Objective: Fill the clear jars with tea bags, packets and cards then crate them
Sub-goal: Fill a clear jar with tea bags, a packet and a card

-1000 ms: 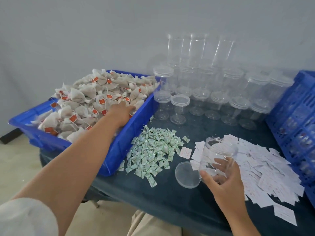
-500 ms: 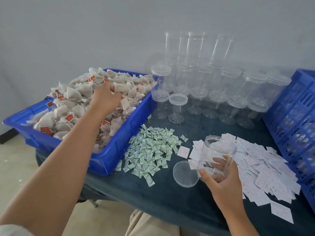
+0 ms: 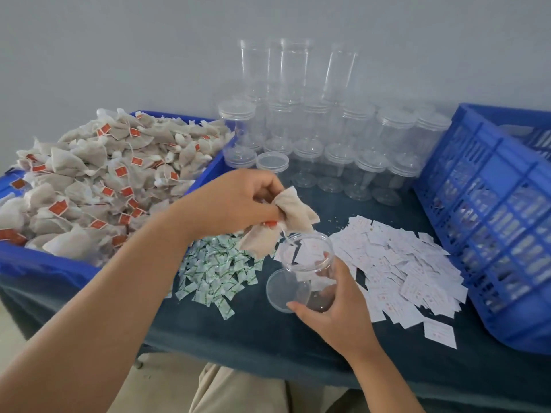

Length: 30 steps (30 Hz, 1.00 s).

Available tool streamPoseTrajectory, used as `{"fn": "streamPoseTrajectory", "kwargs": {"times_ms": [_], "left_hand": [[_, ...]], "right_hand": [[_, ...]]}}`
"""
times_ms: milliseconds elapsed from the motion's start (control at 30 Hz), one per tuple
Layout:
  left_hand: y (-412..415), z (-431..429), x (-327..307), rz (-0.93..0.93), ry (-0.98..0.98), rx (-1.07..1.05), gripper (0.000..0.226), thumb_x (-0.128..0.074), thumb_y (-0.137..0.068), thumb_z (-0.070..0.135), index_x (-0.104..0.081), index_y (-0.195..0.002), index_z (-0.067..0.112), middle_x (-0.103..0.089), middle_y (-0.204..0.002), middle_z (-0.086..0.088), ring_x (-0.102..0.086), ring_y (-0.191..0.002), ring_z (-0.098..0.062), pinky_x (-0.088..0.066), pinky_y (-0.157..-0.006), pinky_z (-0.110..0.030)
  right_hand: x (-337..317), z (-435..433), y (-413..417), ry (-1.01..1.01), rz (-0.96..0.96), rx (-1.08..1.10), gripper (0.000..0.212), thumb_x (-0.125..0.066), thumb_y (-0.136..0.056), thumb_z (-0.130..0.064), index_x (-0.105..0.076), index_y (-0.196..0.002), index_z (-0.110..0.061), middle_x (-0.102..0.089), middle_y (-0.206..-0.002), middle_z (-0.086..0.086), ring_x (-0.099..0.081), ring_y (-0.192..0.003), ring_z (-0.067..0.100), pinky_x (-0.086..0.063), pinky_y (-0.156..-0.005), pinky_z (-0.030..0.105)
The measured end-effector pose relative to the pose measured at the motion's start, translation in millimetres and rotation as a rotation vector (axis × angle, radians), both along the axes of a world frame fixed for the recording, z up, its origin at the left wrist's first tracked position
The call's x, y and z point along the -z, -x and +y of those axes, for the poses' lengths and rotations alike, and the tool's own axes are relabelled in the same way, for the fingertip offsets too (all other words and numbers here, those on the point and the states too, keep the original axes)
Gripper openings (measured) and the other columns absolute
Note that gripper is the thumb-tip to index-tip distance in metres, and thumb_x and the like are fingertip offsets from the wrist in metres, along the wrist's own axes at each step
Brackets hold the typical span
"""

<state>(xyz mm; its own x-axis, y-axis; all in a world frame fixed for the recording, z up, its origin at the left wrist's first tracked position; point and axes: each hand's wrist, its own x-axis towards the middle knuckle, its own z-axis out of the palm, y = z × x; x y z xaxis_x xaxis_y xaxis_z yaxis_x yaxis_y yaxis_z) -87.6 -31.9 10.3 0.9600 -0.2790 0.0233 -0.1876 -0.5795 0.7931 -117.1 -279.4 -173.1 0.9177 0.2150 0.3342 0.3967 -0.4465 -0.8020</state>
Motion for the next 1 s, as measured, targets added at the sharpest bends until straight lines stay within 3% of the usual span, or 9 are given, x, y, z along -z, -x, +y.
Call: {"fn": "streamPoseTrajectory", "kwargs": {"times_ms": [100, 200, 333, 500, 667, 767, 867, 933, 1000], "left_hand": [[-7.0, -30.2, -1.0, 0.004, -0.325, 0.142, 0.010, -0.075, -0.095, 0.026, -0.076, -0.102, 0.033, -0.077, -0.089, 0.021, -0.068, -0.077, 0.009, -0.052, -0.068, -0.012], [-12.2, -46.8, 3.4, 0.007, -0.495, 0.188, 0.014, -0.075, -0.095, 0.034, -0.077, -0.107, 0.039, -0.071, -0.100, 0.024, -0.060, -0.081, 0.019, -0.042, -0.067, -0.010], [-15.3, -47.4, 6.6, -0.017, -0.300, 0.056, 0.009, -0.083, -0.088, 0.036, -0.077, -0.094, 0.033, -0.077, -0.088, 0.018, -0.069, -0.075, 0.007, -0.049, -0.067, -0.016], [-14.7, -43.4, 4.7, -0.125, 0.045, -0.146, 0.009, -0.085, -0.087, 0.035, -0.077, -0.087, 0.030, -0.078, -0.080, 0.012, -0.076, -0.076, -0.010, -0.063, -0.075, -0.026], [-1.1, -48.0, 20.4, 0.012, -0.208, 0.152, 0.024, -0.076, -0.094, 0.039, -0.073, -0.118, 0.041, -0.074, -0.105, 0.029, -0.068, -0.096, 0.014, -0.050, -0.080, -0.004], [1.3, -35.0, 22.0, -0.177, -0.189, -0.011, 0.016, -0.068, -0.100, 0.036, -0.076, -0.111, 0.045, -0.072, -0.099, 0.034, -0.067, -0.092, 0.014, -0.047, -0.074, -0.004], [-7.9, 14.7, 14.6, -0.276, -0.285, -0.314, 0.017, -0.066, -0.101, 0.031, -0.072, -0.099, 0.048, -0.073, -0.093, 0.028, -0.071, -0.082, -0.001, -0.054, -0.072, -0.021], [-21.3, 66.8, 12.6, -0.188, -0.529, -0.561, 0.024, -0.064, -0.100, 0.023, -0.072, -0.105, 0.045, -0.074, -0.112, 0.017, -0.069, -0.095, -0.011, -0.054, -0.080, -0.032], [-31.6, 115.2, 21.0, 0.077, -0.878, -0.656, 0.033, -0.062, -0.099, 0.017, -0.069, -0.127, 0.032, -0.068, -0.132, -0.001, -0.065, -0.111, -0.024, -0.052, -0.089, -0.038]], "right_hand": [[-0.3, -2.0, 1.5, -0.017, -0.010, -0.017, 0.086, -0.093, -0.065, -0.066, -0.049, -0.136, -0.043, -0.063, -0.129, -0.027, -0.063, -0.120, 0.002, -0.049, -0.089, 0.007], [-1.1, -2.4, 2.6, -0.014, -0.031, -0.004, 0.085, -0.091, -0.066, -0.070, -0.046, -0.136, -0.050, -0.062, -0.128, -0.030, -0.063, -0.117, 0.000, -0.050, -0.086, 0.006], [-1.3, -3.6, 1.1, -0.050, -0.052, 0.050, 0.085, -0.093, -0.064, -0.066, -0.039, -0.129, -0.065, -0.060, -0.126, -0.032, -0.064, -0.114, 0.000, -0.054, -0.084, 0.011], [-0.9, -3.7, 0.2, -0.091, -0.065, 0.044, 0.082, -0.097, -0.067, -0.057, -0.046, -0.131, -0.054, -0.065, -0.124, -0.023, -0.069, -0.112, 0.008, -0.060, -0.083, 0.021], [1.0, -4.7, 0.1, -0.102, -0.060, 0.038, 0.082, -0.096, -0.067, -0.058, -0.047, -0.132, -0.052, -0.066, -0.124, -0.021, -0.071, -0.108, 0.009, -0.061, -0.080, 0.022], [1.5, -4.9, 0.7, -0.123, -0.051, 0.048, 0.080, -0.095, -0.066, -0.059, -0.046, -0.129, -0.058, -0.066, -0.122, -0.023, -0.071, -0.106, 0.005, -0.058, -0.078, 0.014], [3.6, -6.5, -0.3, -0.150, -0.014, 0.056, 0.075, -0.095, -0.064, -0.059, -0.049, -0.123, -0.059, -0.068, -0.117, -0.023, -0.072, -0.102, 0.003, -0.054, -0.076, 0.010], [5.3, -7.6, -1.6, -0.149, -0.008, 0.065, 0.072, -0.094, -0.064, -0.059, -0.050, -0.121, -0.057, -0.069, -0.115, -0.024, -0.071, -0.101, 0.001, -0.053, -0.077, 0.010], [6.4, -7.4, -2.4, -0.148, -0.001, 0.068, 0.072, -0.093, -0.063, -0.061, -0.051, -0.121, -0.056, -0.069, -0.115, -0.026, -0.071, -0.102, -0.001, -0.054, -0.077, 0.010]]}}
